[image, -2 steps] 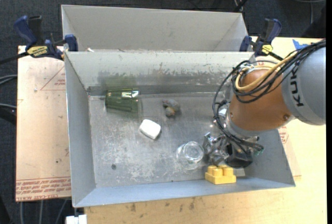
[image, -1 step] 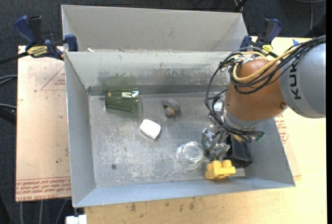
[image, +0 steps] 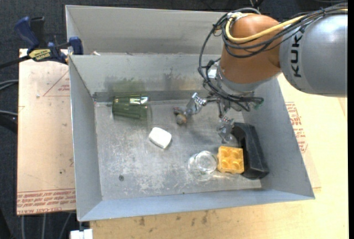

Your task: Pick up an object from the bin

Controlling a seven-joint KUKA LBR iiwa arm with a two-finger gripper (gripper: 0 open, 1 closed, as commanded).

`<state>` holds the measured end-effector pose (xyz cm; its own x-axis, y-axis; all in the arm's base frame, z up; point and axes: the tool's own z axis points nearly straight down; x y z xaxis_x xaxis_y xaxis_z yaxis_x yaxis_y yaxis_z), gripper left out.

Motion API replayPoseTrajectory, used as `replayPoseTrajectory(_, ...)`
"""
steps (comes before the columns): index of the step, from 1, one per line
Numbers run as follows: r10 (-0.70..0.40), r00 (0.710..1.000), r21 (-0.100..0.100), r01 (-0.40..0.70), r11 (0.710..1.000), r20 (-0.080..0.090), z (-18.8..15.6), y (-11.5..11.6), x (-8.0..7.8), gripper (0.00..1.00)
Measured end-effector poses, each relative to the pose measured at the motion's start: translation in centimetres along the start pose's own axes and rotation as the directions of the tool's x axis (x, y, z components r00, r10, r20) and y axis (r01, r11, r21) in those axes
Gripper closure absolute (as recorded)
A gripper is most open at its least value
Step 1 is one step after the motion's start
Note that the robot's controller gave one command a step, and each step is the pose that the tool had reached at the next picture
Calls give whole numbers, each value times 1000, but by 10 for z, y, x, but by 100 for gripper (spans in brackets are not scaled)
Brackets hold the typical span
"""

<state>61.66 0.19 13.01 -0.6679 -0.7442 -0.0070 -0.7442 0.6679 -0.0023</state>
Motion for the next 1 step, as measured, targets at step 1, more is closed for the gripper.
replayPoseTrajectory(1,3,1000,-2,-3,1000,-3,1,0,2,0)
